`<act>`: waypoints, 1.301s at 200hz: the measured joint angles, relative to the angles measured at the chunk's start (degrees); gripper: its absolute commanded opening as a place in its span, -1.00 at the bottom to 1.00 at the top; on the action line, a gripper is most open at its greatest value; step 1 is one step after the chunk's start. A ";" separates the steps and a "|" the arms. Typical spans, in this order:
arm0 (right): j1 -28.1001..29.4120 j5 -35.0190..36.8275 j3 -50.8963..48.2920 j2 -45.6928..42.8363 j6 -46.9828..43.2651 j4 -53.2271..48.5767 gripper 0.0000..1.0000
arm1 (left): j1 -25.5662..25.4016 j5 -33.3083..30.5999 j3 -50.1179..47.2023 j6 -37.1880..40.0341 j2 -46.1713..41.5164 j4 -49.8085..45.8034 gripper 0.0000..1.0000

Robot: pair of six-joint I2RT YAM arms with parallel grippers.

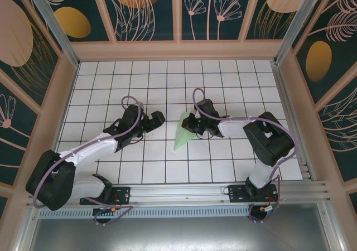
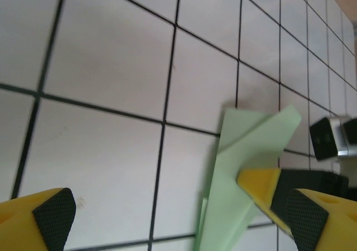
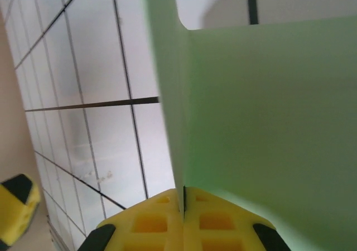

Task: Fold a paper plane with a square sheet of paper (pick it up from the middle)

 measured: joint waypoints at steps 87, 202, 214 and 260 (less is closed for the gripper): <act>-2.40 -7.56 -1.51 -14.88 1.73 7.72 -0.94 | 0.00 18.38 -8.00 -4.94 -8.94 12.33 0.97; -2.40 -11.87 -3.52 -18.23 5.73 11.19 -0.94 | 0.00 27.34 -11.63 -10.82 -9.44 30.45 0.92; -2.51 -12.85 -3.69 -18.23 6.67 12.41 -0.94 | 0.00 28.22 -11.63 -11.34 -8.55 32.39 0.89; -3.17 -16.61 -3.76 -17.97 10.14 17.22 -0.94 | 0.00 30.25 -11.67 -14.03 -4.87 38.75 0.77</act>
